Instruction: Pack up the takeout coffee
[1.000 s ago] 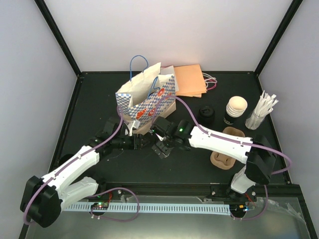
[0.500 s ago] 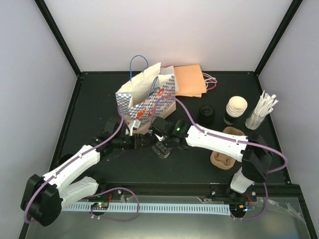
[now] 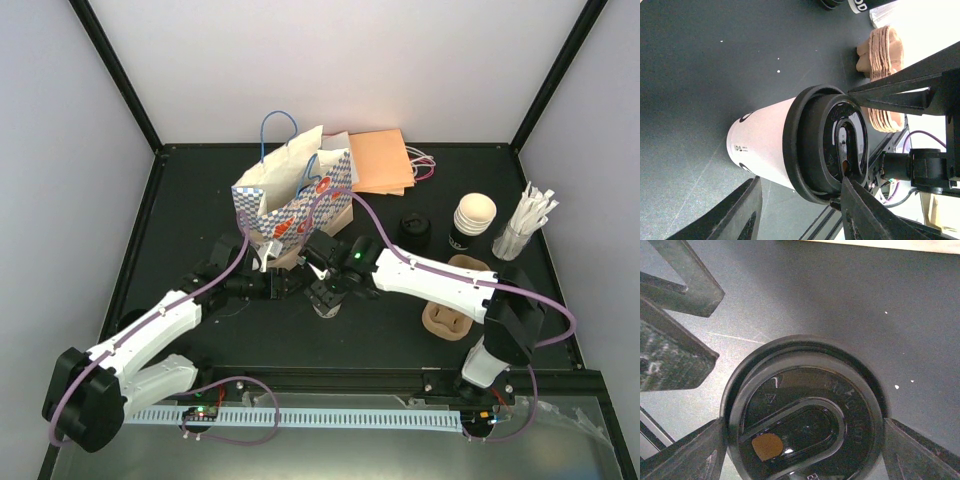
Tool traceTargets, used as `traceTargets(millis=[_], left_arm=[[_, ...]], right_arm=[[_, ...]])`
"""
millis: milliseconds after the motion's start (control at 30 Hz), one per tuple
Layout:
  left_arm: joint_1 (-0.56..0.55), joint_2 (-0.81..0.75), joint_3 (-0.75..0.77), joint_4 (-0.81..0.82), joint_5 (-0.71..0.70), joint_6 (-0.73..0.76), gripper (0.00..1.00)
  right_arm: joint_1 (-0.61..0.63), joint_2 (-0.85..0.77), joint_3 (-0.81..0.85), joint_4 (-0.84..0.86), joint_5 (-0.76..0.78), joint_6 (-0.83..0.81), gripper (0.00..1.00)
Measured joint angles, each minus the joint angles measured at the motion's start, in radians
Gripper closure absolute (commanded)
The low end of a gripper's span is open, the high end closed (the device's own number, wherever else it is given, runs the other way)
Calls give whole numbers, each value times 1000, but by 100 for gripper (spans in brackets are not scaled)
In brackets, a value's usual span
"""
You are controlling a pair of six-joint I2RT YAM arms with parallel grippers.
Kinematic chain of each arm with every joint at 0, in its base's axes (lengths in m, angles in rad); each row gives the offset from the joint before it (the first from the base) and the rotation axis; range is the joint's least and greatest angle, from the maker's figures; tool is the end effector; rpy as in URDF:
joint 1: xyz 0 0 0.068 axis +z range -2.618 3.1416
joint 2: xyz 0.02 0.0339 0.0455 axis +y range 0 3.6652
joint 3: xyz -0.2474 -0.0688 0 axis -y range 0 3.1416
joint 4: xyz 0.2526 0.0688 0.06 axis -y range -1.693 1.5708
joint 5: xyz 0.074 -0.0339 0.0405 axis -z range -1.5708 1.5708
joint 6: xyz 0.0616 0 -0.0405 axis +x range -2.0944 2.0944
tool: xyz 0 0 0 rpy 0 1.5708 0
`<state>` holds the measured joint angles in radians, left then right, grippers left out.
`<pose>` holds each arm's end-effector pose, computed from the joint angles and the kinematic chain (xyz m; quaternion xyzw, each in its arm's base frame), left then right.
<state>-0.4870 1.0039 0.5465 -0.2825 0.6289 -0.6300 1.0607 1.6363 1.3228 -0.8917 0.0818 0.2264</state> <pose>0.1878 -0.1405 0.1810 0.0624 0.8768 -0.4434 0.1755 0.1721 0.2972 0.2131 -0.3913 0.9013 0.0768 0.1694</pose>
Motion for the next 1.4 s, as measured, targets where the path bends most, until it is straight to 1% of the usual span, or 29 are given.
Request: traceTargets(millis=[233, 567, 967, 1100, 1400], left_arm=[[-3, 23, -2, 14, 0, -3, 58], [-18, 70, -20, 53, 1, -18, 62], [-26, 137, -24, 113, 5, -29, 68], [-30, 153, -21, 128, 4, -29, 72], [-64, 149, -5, 113, -49, -29, 72]], right_arm=[[-1, 9, 1, -7, -6, -1, 17], [-1, 11, 1, -6, -6, -4, 26], [-2, 12, 1, -8, -6, -16, 27], [-6, 12, 0, -12, -6, -20, 27], [-11, 12, -1, -15, -5, -26, 27]])
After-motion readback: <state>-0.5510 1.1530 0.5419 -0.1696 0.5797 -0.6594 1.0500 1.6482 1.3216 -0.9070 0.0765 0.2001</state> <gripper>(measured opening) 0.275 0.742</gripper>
